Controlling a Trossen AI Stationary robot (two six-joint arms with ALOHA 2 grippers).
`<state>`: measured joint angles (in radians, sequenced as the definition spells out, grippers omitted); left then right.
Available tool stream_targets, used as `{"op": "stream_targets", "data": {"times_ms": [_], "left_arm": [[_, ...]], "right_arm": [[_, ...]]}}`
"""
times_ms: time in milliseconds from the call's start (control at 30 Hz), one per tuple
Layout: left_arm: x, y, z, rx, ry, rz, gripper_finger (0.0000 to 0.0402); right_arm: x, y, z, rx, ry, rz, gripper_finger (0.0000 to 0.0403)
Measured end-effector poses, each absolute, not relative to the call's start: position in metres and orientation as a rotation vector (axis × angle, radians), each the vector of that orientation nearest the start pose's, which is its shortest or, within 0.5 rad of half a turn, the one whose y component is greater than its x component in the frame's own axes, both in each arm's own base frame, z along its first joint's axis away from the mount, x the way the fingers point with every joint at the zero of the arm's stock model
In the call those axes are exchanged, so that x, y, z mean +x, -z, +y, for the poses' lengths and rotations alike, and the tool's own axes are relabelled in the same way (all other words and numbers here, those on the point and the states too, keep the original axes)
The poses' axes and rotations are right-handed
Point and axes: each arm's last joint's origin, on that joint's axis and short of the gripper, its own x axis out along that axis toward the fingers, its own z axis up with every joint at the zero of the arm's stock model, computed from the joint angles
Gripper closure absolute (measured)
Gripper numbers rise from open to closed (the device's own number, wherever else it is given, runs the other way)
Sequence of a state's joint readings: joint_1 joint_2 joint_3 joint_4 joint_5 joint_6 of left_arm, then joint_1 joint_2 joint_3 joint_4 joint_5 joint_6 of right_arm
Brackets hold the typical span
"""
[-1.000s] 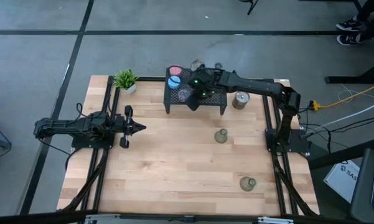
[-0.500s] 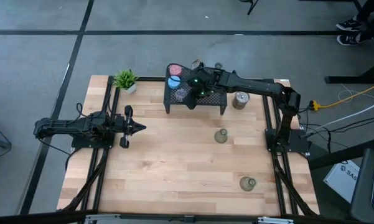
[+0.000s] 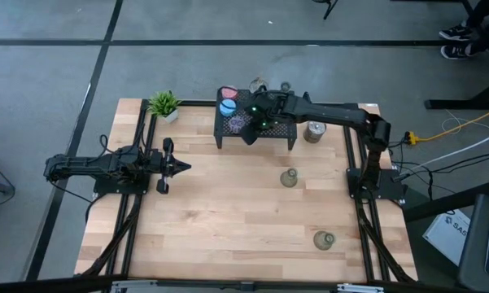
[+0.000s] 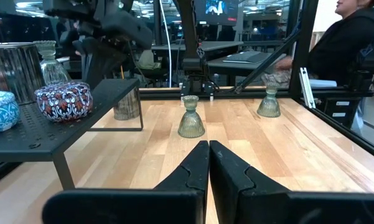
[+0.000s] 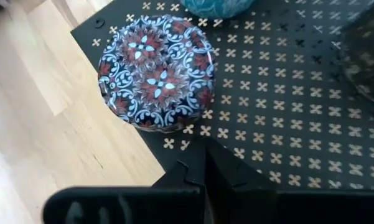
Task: Pick & Place candle stick holders
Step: Put the black patterned scented candle on the shelf
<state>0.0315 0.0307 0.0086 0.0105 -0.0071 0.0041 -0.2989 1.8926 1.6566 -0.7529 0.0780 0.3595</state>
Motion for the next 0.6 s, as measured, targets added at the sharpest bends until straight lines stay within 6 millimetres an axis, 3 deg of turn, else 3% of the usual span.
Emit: {"op": "stream_targets", "data": {"times_ms": [367, 600], "left_arm": [[0.099, -0.165, 0.003, 0.004, -0.039, 0.012, 0.0393], [0.099, -0.165, 0.003, 0.003, -0.039, 0.012, 0.0396]], "right_arm": [[0.402, -0.257, -0.125, 0.443, 0.503, 0.919, 0.0403], [0.408, -0.259, -0.124, 0.464, 0.479, 0.857, 0.0403]]}}
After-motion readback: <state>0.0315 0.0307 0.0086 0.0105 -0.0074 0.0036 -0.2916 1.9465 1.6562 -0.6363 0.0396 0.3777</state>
